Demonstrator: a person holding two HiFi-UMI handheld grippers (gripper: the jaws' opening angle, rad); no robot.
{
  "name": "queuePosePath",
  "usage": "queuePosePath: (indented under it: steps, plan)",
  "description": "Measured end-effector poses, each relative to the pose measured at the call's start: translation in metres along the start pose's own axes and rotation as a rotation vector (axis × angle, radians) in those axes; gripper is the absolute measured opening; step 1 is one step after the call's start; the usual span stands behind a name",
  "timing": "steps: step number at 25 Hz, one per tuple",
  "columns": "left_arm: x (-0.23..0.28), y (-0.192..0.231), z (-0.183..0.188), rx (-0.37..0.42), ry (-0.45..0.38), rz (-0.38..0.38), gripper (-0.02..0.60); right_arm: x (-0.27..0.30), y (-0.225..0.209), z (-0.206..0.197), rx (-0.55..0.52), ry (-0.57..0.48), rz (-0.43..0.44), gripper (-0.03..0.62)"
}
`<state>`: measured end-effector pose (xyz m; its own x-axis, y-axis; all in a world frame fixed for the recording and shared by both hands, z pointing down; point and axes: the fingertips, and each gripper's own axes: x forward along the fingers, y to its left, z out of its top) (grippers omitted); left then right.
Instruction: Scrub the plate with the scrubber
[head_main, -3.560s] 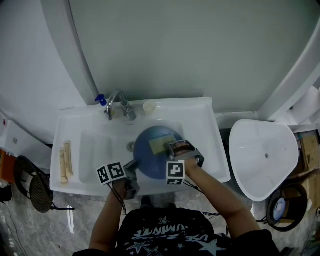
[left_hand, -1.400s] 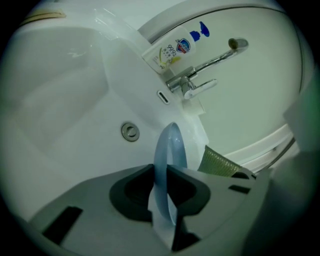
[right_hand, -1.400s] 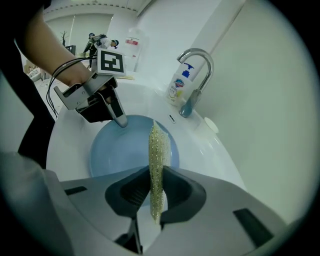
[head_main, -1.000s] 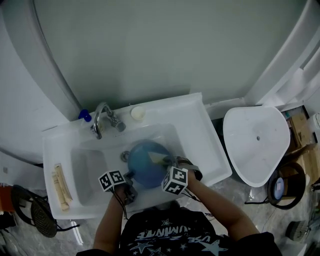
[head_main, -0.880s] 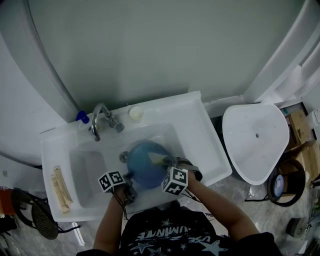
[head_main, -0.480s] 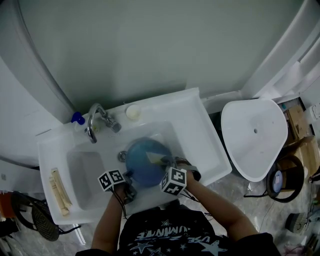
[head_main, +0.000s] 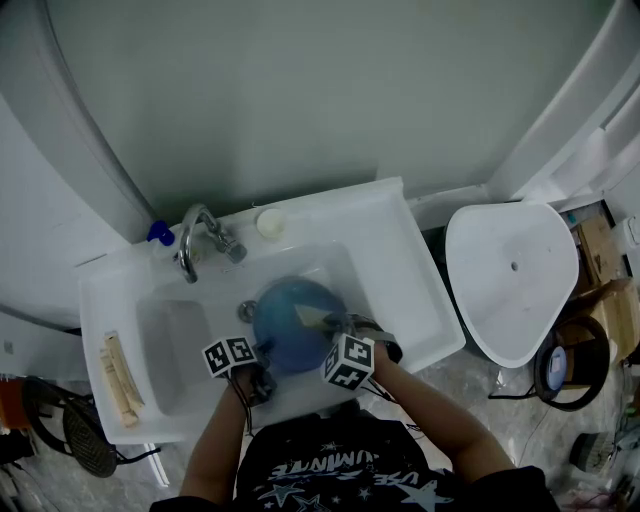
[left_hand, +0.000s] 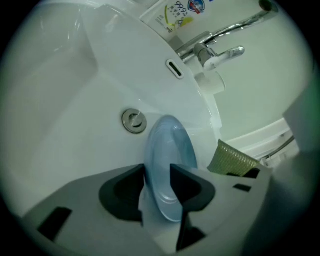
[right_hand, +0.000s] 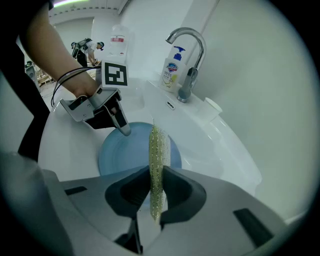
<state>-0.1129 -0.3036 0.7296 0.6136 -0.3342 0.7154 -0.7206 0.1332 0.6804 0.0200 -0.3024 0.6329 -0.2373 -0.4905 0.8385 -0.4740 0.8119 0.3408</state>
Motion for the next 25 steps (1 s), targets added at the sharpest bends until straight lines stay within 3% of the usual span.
queuePosePath:
  steps: [3,8,16,25]
  plan:
    - [0.002,-0.005,0.000,0.014,0.002,-0.011,0.195,-0.001,0.001,-0.001,-0.003,-0.001,0.002,0.074]
    - [0.000,-0.003,0.003,0.019,-0.029,-0.007,0.247,-0.004,-0.001,-0.003,0.002,-0.010,-0.002,0.074]
    - [-0.017,0.005,0.012,0.022,-0.091,0.015,0.252,-0.009,-0.002,-0.002,-0.007,-0.030,-0.002,0.074]
    - [-0.046,-0.018,0.014,0.077,-0.170,0.000,0.250,-0.024,0.000,0.003,-0.022,-0.082,-0.007,0.074]
